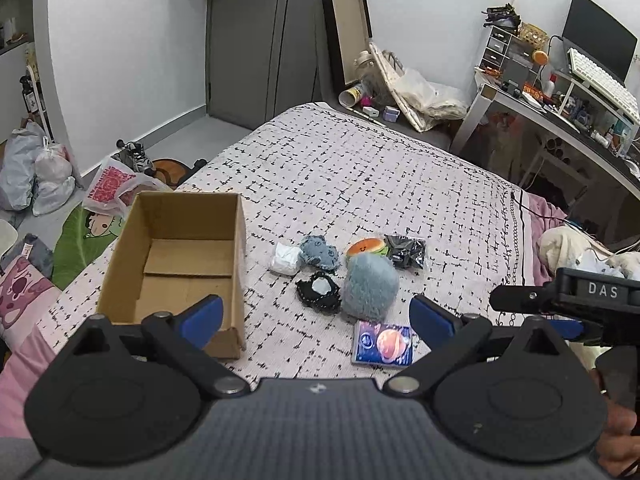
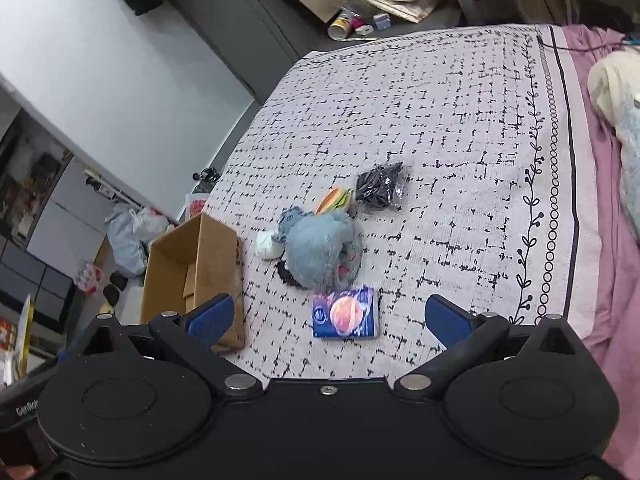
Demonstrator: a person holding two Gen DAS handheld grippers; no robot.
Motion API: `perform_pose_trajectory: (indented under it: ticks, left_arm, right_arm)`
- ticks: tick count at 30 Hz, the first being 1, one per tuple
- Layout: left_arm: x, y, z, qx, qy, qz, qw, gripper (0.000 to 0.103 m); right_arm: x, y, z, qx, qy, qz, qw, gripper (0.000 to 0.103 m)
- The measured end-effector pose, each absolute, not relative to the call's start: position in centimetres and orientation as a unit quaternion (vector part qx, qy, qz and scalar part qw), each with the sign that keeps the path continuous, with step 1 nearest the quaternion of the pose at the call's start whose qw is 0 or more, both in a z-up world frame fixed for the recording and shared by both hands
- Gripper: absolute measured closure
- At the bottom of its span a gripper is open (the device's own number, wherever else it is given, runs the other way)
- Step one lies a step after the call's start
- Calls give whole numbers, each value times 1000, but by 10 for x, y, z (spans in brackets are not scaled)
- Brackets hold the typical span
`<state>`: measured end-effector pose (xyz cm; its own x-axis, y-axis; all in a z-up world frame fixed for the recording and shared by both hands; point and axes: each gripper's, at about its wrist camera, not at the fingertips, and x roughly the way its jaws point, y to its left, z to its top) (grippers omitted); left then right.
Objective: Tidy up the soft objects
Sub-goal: 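Reach the left tool to the light-blue fluffy plush and close on it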
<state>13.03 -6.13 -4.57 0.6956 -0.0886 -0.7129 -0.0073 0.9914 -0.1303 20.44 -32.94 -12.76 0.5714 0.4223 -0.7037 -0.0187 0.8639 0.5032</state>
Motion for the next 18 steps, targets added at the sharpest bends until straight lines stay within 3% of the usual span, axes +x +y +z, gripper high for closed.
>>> perform_pose_trajectory:
  ticks: [7, 9, 13, 18]
  left_arm:
    - [157, -71, -54, -68, 397, -27, 915, 8]
    - [164, -72, -58, -71, 398, -27, 914, 11]
    - [180, -70, -69, -87, 403, -26, 911, 20]
    - [209, -69, -87, -112, 412, -35, 904, 30]
  right_arm:
    - [230, -333, -139, 253, 448, 128, 848, 8]
    - [238, -333, -145, 265, 449, 131, 843, 13]
    - [251, -332, -163, 299, 448, 148, 829, 24]
    - [267, -330, -186, 360, 440, 180, 803, 28]
